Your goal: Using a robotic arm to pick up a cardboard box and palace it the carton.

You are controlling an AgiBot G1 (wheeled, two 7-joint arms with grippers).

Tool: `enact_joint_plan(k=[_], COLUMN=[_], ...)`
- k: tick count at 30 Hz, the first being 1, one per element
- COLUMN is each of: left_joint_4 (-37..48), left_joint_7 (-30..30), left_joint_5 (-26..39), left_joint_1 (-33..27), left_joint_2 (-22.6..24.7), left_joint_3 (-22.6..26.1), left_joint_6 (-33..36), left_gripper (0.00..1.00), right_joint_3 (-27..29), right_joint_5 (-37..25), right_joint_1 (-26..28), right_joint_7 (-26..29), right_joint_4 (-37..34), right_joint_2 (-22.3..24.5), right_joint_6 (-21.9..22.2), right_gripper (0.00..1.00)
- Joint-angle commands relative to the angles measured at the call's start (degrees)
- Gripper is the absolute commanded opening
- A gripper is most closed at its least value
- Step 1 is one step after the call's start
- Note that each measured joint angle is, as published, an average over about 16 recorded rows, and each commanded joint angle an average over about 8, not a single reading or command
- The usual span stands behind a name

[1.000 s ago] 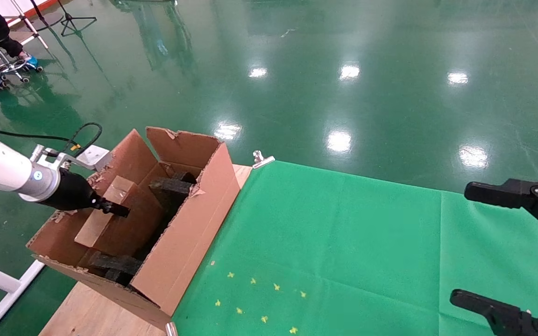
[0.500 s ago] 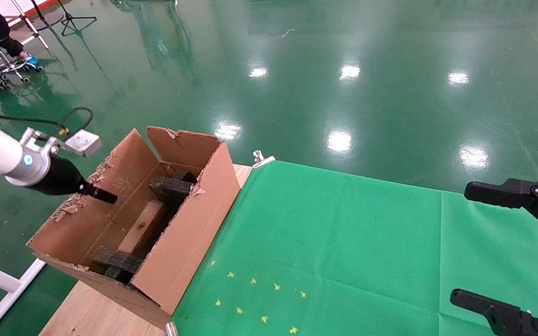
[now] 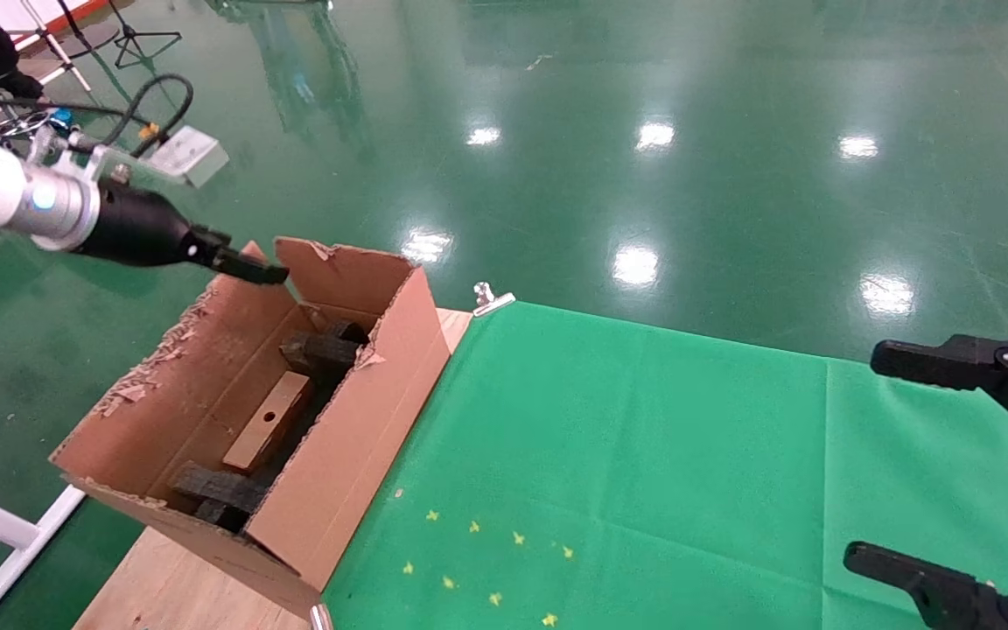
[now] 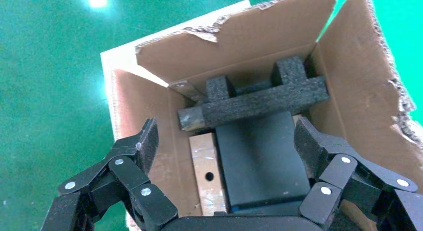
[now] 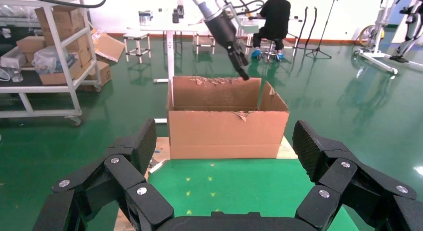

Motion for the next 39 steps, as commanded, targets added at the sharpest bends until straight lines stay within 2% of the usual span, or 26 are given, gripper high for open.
enact_joint_plan(k=[1,5,9,39], left_joint_4=[-0.8,-0.8,-3.1,-35.0], left_joint_7=[-0.1,0.1,0.8,10.8], left_joint_5=[-0.2,-0.2,-1.6,-21.4], left_joint_1=[-0.7,0.0,2.1,29.9], left_joint_2=[0.0,-0.1,-0.5,-5.4], left_joint_3=[-0.1,-0.4,-2.7,-34.0], left_joint_6=[0.4,0.4,1.2,12.1], left_gripper=[1.0,1.0,1.0,1.0], right_joint_3=[0.0,0.0,0.0,0.0], right_joint_5=[0.0,0.0,0.0,0.0], right_joint_1=[0.0,0.0,0.0,0.0], right_joint_7=[0.0,0.0,0.0,0.0], right_joint_4=[0.0,0.0,0.0,0.0], right_joint_2=[0.0,0.0,0.0,0.0], right_joint_6=[0.0,0.0,0.0,0.0], right_gripper=[1.0,1.0,1.0,1.0])
